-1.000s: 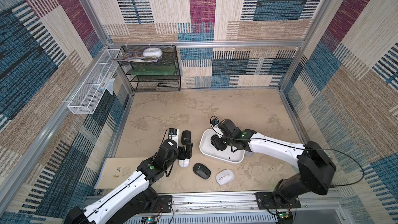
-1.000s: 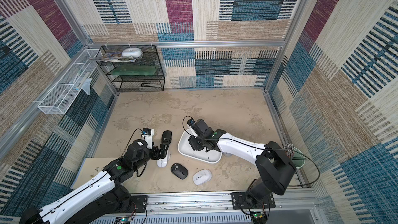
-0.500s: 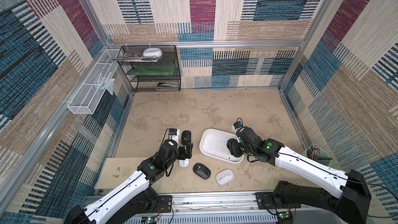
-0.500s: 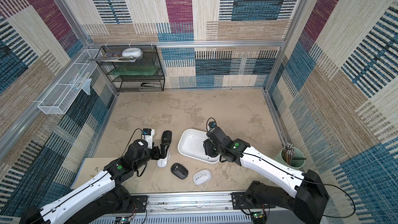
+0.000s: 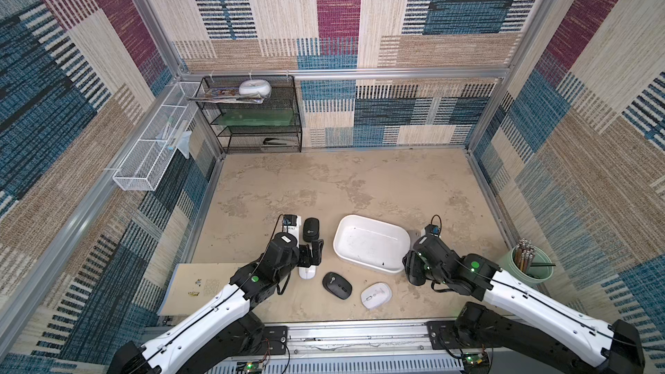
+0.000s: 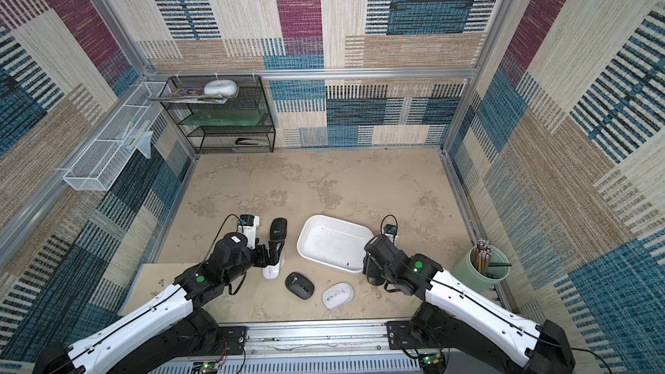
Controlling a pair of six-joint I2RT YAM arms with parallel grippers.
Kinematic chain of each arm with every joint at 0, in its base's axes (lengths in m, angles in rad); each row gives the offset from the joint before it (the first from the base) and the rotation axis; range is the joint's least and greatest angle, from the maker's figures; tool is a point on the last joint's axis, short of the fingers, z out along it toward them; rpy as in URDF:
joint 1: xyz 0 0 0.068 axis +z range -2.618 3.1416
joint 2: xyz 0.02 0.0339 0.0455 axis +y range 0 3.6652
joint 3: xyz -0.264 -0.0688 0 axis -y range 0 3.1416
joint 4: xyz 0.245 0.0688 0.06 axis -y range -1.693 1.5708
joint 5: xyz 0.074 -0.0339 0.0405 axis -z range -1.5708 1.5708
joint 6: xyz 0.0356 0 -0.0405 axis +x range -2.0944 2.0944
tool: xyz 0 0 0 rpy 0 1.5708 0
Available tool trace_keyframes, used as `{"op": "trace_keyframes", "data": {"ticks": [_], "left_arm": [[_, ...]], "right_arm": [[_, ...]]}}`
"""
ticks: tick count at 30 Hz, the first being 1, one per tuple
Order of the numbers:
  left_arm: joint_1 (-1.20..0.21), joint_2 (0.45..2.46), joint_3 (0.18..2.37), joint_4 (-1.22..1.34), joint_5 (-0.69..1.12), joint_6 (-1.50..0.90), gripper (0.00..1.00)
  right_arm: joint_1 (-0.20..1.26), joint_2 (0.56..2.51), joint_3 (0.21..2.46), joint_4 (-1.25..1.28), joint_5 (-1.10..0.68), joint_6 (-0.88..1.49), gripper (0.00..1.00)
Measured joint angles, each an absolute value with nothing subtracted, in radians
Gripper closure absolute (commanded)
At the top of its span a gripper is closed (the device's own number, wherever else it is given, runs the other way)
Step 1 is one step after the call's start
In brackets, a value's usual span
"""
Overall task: Take out the mouse from the storage box
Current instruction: Place the mouse at the center of the board.
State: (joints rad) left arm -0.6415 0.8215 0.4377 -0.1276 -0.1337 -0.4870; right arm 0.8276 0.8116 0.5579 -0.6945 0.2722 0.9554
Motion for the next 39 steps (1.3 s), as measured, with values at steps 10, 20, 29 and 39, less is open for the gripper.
{"op": "trace_keyframes", "data": {"ticks": [10,20,29,39], "left_arm": [[-0.641,0.817,0.438,-0.128,-0.134,-0.487,0.01],[-0.641,0.821,0.438,-0.128,-0.135,-0.49,0.01],[-0.641,0.824,0.438,-0.128,-0.135,-0.489,0.01],[-0.641,0.817,0.438,-0.128,-0.136,-0.489,0.01]], "right_arm": [[0.828,0.74,0.41,-0.68,0.282,1.119,0.54],[0.828,0.771,0.322,-0.572,0.267,1.174,0.53],[0.828,0.832,0.317,-0.484,0.261,1.168,0.38],[0.828,0.816,0.332,-0.502,0.258,1.164,0.22]]}}
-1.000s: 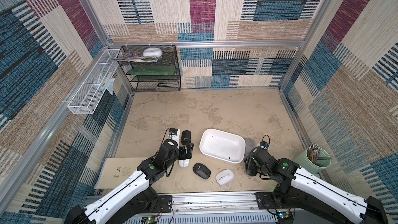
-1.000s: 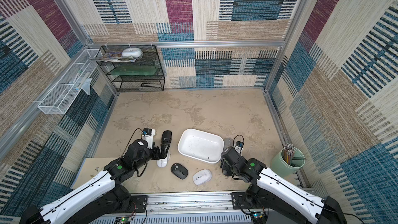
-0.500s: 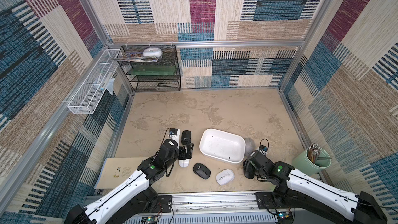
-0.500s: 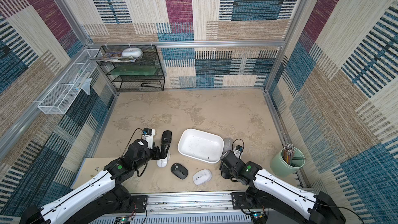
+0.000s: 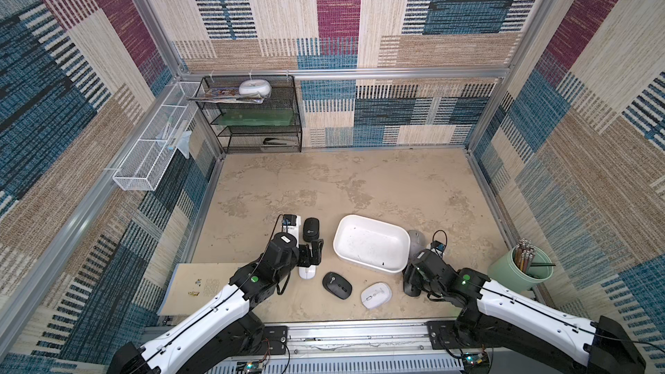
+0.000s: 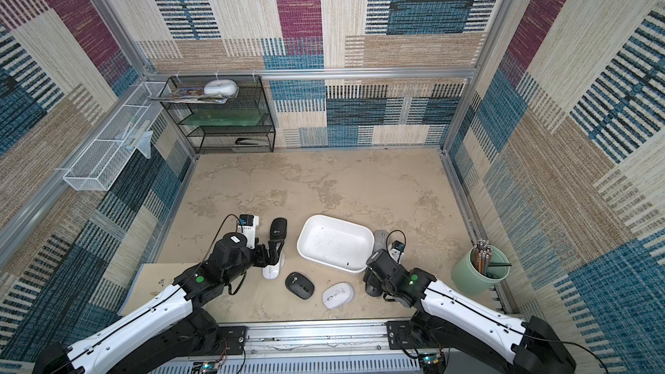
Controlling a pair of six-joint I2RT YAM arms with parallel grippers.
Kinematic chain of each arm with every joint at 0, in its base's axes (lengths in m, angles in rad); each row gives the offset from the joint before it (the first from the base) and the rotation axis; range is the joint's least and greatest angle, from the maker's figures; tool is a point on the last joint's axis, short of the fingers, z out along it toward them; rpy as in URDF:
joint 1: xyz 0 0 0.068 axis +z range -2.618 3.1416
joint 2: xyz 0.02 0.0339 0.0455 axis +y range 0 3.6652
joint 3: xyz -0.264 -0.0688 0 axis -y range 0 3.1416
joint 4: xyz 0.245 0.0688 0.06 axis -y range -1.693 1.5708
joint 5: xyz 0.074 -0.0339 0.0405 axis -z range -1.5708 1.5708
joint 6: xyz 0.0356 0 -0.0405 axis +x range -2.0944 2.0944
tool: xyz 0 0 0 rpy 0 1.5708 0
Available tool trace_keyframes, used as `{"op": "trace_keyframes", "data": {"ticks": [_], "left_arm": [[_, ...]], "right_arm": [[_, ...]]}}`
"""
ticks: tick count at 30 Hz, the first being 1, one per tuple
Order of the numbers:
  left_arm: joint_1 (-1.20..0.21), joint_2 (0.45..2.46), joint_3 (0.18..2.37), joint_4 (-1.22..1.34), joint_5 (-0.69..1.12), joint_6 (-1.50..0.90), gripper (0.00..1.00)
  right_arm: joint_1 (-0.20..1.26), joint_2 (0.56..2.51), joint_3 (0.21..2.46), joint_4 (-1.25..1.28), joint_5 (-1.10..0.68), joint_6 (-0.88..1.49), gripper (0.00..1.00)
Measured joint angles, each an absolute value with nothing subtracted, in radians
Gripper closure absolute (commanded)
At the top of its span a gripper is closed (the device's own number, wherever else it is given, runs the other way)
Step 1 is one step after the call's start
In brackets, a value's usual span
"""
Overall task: Take out the mouse from the storage box
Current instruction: Place the mouse at the center of the board, then reset both arms
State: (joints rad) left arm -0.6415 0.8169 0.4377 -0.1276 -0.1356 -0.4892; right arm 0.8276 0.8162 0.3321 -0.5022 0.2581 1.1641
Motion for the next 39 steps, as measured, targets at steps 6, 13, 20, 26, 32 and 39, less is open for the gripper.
{"op": "trace_keyframes", "data": {"ticks": [6,13,20,26,32,39], "left_arm": [[-0.641,0.812,0.438,-0.128,-0.138,-0.49,0.01],[-0.641,0.776,0.556,-0.174,-0.156,-0.497,0.01],[-0.641,0.843,0.73,-0.194,-0.286,-0.49,0.01],[-0.625,0.905,0.782,-0.191,-0.402,-0.472,0.01],[-0.589,0.978,0.72,-0.048,-0.512,-0.382,0.01],[-0.448,1.119,0.657,0.128,-0.596,-0.236,0.01]], "right_arm": [[0.828,0.768,0.375,-0.57,0.287,1.164,0.22],[0.827,0.78,0.604,-0.671,0.449,1.082,0.15],[0.799,0.883,0.839,-0.611,0.686,0.824,0.05],[0.736,0.885,0.844,-0.363,0.72,0.503,0.0],[0.609,0.882,0.663,-0.033,0.633,0.246,0.0],[0.441,0.958,0.509,0.253,0.575,0.109,0.0]]}}
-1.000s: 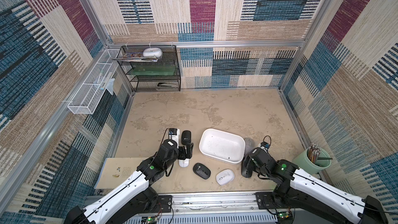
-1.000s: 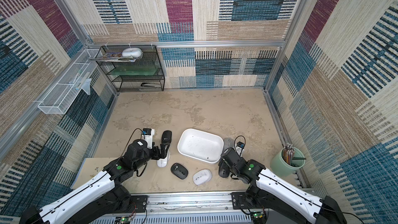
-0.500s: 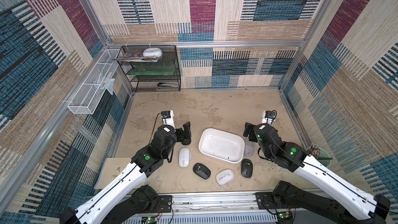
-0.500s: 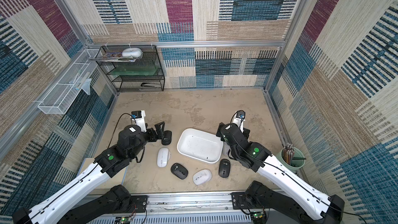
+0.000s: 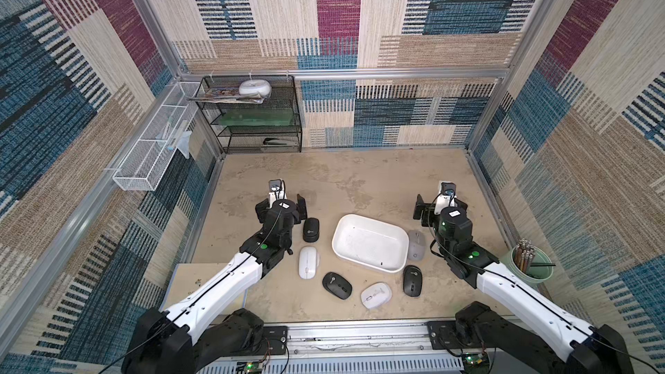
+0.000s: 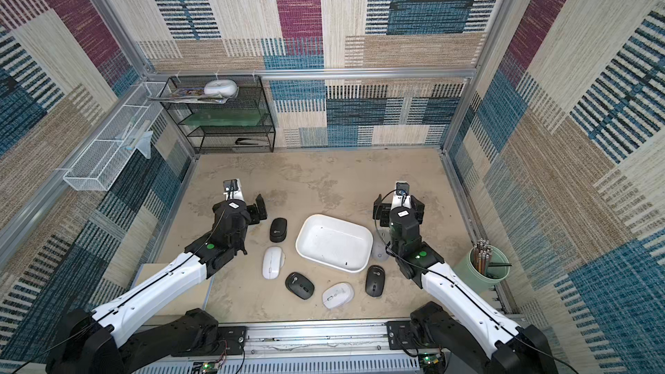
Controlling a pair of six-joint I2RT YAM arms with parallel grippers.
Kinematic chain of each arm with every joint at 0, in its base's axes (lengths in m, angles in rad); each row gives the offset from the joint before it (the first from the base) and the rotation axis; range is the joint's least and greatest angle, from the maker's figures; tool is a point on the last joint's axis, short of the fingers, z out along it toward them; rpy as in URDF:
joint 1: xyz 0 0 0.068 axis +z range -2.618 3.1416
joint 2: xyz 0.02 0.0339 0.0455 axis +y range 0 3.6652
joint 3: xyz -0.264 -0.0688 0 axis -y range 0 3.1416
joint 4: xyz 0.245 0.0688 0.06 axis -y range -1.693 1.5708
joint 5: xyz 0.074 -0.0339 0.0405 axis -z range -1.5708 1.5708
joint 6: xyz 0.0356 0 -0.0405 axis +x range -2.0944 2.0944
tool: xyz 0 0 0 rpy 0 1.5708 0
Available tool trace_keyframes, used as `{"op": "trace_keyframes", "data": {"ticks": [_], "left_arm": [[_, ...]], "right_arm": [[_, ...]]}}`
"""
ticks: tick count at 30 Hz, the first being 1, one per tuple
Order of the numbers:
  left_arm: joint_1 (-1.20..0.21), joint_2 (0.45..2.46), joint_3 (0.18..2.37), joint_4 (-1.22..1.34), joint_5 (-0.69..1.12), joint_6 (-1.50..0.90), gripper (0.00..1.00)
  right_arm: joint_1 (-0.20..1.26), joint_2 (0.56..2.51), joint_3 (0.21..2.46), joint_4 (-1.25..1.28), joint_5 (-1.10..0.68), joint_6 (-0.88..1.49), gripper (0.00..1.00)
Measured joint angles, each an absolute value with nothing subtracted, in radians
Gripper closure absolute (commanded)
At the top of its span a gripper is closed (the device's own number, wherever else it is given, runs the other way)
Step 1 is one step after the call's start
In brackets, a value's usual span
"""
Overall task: Take out the mouse from the storage box
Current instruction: Reset both arms
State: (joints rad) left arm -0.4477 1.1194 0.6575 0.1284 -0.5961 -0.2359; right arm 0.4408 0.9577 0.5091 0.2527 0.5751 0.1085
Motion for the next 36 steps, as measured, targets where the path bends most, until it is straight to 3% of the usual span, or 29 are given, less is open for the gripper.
{"op": "trace_keyframes", "data": {"ticks": [8,18,28,36], "left_arm": [[-0.241,1.228,0.533,0.332,-0.552,-0.101,0.01],[-0.124,1.368,0.48,0.499,-0.484,-0.015,0.01],[-0.018,1.521,0.422,0.724,-0.257,-0.02,0.01],[-0.007,1.53,0.415,0.771,-0.2,-0.023,0.01]], "right_arm": [[0.343,1.111,0.45,0.451,0.583,0.052,0.0],[0.287,1.277,0.287,0.849,0.589,-0.085,0.0],[0.189,1.385,0.196,1.139,0.424,-0.117,0.0],[0.064,1.488,0.178,1.285,0.232,-0.089,0.01]]}}
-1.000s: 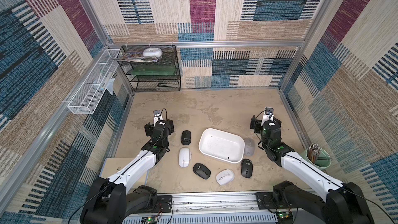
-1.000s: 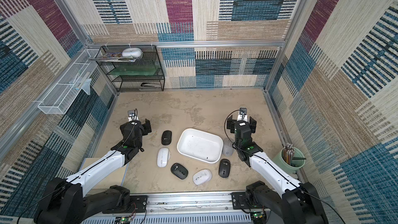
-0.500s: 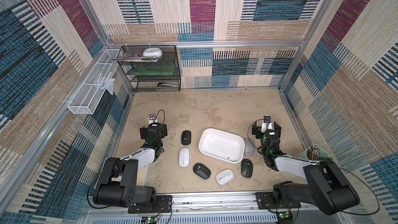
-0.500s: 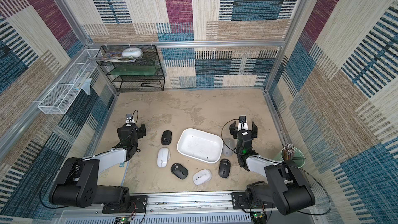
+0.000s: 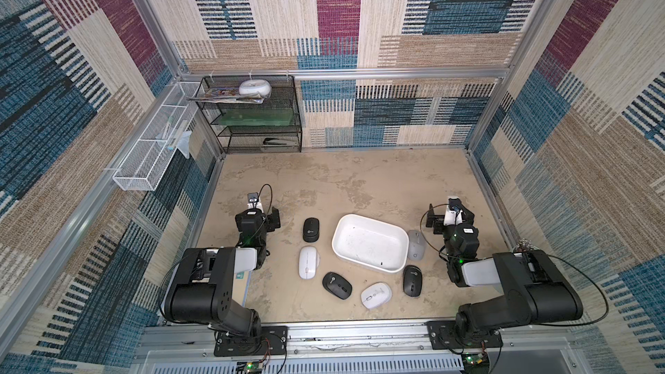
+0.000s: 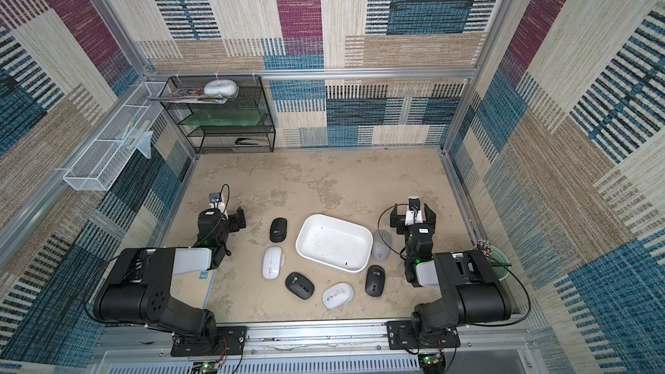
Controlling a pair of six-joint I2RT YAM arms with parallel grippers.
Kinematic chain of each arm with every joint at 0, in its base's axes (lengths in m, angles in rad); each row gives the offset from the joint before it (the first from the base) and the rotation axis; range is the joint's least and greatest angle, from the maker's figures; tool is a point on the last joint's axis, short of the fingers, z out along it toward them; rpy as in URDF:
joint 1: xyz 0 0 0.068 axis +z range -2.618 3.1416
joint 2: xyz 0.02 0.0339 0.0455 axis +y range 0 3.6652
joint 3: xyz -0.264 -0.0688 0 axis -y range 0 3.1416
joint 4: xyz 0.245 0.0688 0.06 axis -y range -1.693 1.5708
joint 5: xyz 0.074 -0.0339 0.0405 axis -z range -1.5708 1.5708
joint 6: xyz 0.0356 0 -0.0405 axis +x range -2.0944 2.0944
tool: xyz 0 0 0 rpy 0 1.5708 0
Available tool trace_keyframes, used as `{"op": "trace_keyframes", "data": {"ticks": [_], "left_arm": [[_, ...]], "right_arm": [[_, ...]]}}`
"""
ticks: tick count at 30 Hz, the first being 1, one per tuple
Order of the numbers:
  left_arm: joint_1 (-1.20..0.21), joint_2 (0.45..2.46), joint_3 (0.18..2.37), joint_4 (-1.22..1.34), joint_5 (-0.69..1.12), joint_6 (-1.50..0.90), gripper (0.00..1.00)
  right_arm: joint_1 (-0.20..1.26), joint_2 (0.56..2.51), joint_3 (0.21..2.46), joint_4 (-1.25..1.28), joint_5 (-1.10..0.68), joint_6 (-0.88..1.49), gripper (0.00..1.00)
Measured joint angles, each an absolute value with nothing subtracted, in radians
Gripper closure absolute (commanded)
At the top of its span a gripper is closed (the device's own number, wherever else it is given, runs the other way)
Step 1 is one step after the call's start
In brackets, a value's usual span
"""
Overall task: Take out the mouse from the storage box
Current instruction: Reset both arms
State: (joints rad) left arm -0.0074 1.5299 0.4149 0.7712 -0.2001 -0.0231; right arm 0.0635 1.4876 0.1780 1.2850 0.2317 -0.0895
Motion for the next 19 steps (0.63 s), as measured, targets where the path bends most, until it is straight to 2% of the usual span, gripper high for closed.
{"op": "trace_keyframes", "data": {"ticks": [5,19], "left_arm": [[-0.006,1.533,0.404,0.801,-0.187,-0.023,0.01],[-0.002,1.534,0.406,0.806,-0.172,-0.023,0.01]], "right_arm": [[0.019,1.529,0.228,1.262,0.131,-0.055,0.01],[0.013,1.524,0.232,1.244,0.096,-0.03,0.01]]}}
